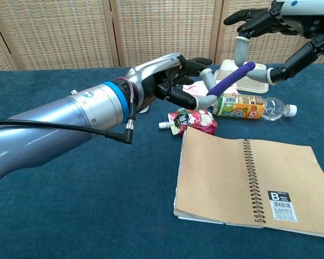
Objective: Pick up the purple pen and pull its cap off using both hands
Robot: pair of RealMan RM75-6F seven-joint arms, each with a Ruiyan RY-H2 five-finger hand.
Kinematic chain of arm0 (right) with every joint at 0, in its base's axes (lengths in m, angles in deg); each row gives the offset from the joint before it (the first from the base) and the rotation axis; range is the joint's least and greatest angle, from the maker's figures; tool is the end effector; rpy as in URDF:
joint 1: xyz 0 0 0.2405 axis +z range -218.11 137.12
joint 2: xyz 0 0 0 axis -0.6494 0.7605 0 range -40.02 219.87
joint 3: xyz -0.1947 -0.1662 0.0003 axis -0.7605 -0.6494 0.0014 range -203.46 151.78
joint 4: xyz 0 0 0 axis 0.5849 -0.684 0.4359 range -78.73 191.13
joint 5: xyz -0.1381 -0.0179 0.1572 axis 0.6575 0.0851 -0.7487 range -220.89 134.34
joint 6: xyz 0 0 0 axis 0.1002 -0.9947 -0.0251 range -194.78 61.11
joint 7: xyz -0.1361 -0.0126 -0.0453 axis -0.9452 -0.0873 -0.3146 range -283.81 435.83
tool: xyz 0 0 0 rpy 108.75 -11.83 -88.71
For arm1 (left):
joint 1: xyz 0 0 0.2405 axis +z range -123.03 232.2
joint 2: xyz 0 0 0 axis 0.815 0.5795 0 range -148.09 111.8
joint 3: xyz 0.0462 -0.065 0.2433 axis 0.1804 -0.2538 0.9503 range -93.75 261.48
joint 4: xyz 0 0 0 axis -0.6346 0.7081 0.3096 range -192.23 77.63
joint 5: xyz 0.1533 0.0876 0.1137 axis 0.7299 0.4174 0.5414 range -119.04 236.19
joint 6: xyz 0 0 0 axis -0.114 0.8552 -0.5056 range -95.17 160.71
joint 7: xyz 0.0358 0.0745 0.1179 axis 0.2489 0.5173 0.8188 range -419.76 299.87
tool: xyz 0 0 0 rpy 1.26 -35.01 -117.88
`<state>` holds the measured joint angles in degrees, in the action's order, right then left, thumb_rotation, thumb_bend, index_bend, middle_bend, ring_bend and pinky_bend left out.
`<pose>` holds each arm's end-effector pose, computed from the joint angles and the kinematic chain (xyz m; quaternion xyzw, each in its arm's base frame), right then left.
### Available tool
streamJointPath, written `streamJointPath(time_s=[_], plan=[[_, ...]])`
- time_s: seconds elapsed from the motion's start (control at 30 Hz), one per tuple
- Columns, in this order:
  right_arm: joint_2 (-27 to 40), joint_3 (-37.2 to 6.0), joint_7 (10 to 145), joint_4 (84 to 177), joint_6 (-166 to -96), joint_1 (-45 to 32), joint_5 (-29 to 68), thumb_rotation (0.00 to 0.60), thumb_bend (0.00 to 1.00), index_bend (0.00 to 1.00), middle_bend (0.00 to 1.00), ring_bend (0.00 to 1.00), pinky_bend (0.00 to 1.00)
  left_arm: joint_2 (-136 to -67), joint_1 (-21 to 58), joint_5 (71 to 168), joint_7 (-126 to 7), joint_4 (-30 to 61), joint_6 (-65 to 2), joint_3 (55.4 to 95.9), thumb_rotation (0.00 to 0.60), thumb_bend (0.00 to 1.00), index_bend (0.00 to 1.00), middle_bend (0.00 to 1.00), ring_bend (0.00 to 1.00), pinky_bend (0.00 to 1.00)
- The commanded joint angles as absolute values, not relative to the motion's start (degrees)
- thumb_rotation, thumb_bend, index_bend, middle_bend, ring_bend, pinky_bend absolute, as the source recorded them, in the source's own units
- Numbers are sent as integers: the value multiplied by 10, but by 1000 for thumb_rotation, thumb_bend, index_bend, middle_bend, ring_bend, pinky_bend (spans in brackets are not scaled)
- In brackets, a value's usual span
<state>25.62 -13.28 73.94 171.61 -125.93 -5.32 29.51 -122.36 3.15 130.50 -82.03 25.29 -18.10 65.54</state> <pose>-0.1077 -0.2892 0.0967 0.6861 -0.4461 0.4852 0.3079 -0.0103 0.3229 -0.0784 -0.5992 -0.5844 -0.5408 0.0831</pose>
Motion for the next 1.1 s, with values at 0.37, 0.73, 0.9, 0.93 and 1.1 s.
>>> streamJointPath(time_s=[0.37, 0.73, 0.9, 0.93, 1.1], plan=[[259, -137, 754, 1709, -1259, -54, 305, 600, 595, 586, 0, 0, 0, -1228, 30, 1306, -822, 252, -181, 657, 600, 532, 763, 0, 0, 0], [255, -143, 755, 1699, -1263, -54, 321, 600, 702, 676, 0, 0, 0, -1228, 31, 1306, -823, 255, -182, 656, 600, 532, 762, 0, 0, 0], [249, -146, 745, 1684, -1280, -57, 347, 600, 725, 742, 0, 0, 0, -1225, 32, 1304, -823, 254, -182, 656, 600, 532, 762, 0, 0, 0], [247, -147, 744, 1680, -1284, -58, 353, 600, 728, 758, 0, 0, 0, -1225, 32, 1304, -824, 254, -183, 656, 600, 532, 762, 0, 0, 0], [239, -150, 750, 1666, -1301, -62, 376, 600, 737, 786, 0, 0, 0, -1224, 34, 1302, -822, 251, -184, 655, 600, 543, 763, 0, 0, 0]])
